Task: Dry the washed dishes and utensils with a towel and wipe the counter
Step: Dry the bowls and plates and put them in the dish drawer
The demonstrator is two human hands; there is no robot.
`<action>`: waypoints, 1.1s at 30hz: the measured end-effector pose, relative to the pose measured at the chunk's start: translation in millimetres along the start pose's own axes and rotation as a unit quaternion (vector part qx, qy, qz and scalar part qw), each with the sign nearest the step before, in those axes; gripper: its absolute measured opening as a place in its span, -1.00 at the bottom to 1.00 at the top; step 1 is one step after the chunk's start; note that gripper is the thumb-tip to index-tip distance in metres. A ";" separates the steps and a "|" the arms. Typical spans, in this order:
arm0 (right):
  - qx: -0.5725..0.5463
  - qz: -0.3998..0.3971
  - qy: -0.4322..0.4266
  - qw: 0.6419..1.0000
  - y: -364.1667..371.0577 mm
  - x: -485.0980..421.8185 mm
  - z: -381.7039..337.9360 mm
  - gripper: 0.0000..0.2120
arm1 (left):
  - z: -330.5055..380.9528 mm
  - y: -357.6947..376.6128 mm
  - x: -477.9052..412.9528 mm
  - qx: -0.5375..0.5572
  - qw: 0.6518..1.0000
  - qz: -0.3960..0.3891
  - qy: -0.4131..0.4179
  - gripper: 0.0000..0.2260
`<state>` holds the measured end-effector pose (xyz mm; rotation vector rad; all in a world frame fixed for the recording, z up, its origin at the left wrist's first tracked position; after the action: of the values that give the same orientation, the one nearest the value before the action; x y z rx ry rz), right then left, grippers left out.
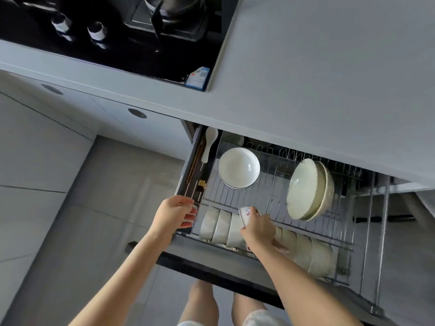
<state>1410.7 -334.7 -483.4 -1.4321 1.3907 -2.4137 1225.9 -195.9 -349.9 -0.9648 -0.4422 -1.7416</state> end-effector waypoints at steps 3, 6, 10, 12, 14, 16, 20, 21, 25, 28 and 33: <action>-0.025 -0.015 0.014 0.999 8.8 -6.0 -2.9 -0.46 | -7.4 -2.6 0.2 0.009 1.000 0.021 -0.009 -0.84; -0.063 -0.035 0.026 0.997 20.9 -12.6 0.5 -0.49 | -10.2 -4.3 -0.3 0.020 0.999 0.030 -0.014 -0.83; -0.069 -0.050 0.030 0.996 32.4 -12.6 3.7 -0.53 | -15.4 -6.4 -3.5 0.032 0.998 0.038 -0.027 -0.82; -0.058 -0.061 0.032 0.996 37.4 -10.1 2.7 -0.52 | -19.2 -6.7 -5.9 0.038 0.998 0.042 -0.037 -0.82; -0.053 -0.072 0.034 0.995 38.6 -8.1 0.0 -0.49 | -21.8 -6.7 -8.1 0.040 0.997 0.043 -0.041 -0.82; -0.063 -0.092 0.041 0.993 41.8 -5.2 -2.4 -0.50 | -24.5 -6.8 -10.7 0.045 0.997 0.045 -0.043 -0.83; -0.127 -0.100 0.053 0.985 60.5 -2.1 -6.3 -0.64 | -31.6 -8.2 -14.1 0.058 0.996 0.047 -0.052 -0.83; -0.135 -0.096 0.054 0.985 61.3 -1.2 -8.2 -0.59 | -33.8 -9.0 -14.7 0.063 0.995 0.047 -0.054 -0.83; -0.154 -0.099 0.054 0.982 59.0 2.3 -13.3 -0.57 | -40.3 -13.5 -16.3 0.071 0.995 0.044 -0.062 -0.83; -0.131 -0.101 0.049 0.985 49.6 3.2 -11.6 -0.50 | -42.4 -18.2 -15.7 0.081 0.993 0.045 -0.067 -0.82; -0.092 -0.040 -0.056 0.993 1.3 21.8 -18.8 -0.61 | -35.0 -31.1 -6.1 0.108 0.991 0.043 -0.062 -0.82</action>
<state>1384.2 -331.7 -472.5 -1.6669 1.5950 -2.2584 1184.5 -204.4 -371.2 -0.9251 -0.6458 -1.5276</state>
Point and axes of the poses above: each hand's wrist, its own x-axis away from the middle knuckle, its own y-axis out of the palm, z = x × y, the point moved 6 cm from there along -x, towards the middle knuckle, and after that the axes turned 15 degrees about x, right-handed, at the moved point
